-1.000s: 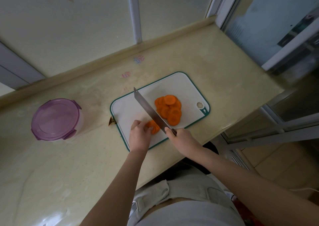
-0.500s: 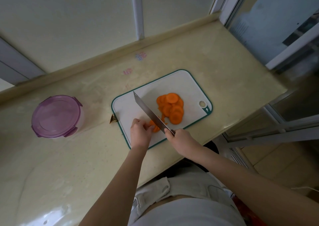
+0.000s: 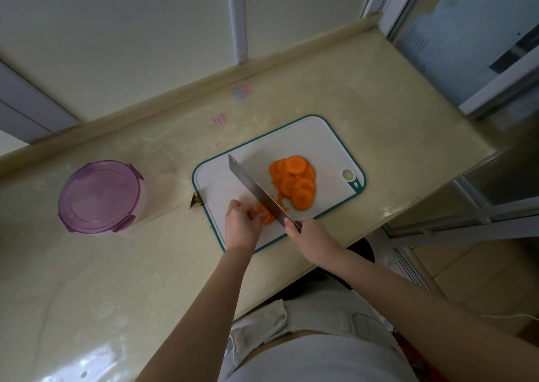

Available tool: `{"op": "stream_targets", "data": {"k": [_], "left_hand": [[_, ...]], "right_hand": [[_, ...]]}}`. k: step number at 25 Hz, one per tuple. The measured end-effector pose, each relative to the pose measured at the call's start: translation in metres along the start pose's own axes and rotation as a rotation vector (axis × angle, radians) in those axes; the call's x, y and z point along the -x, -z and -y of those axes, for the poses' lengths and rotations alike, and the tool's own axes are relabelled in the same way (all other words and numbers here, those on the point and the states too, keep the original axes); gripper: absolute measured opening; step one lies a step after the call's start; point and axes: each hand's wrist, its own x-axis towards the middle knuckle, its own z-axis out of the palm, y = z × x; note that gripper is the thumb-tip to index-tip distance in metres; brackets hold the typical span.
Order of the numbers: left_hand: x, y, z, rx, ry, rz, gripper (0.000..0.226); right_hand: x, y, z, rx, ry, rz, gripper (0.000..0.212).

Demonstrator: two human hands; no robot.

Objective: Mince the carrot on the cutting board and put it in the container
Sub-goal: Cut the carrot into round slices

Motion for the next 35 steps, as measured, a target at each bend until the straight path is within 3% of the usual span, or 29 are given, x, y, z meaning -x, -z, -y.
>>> {"op": "stream_targets", "data": {"k": [12,35], "left_hand": [[0.004,-0.001,0.006,-0.020,-0.038,-0.034,0.010],[-0.003,-0.003,0.008,-0.002,-0.017,-0.016,0.007]], "right_hand": [[0.011,0.017,0.010,-0.101,0.047,-0.004,0.049],[0.005,-0.002,0.017,0.112,0.068,0.007,0.047]]}}
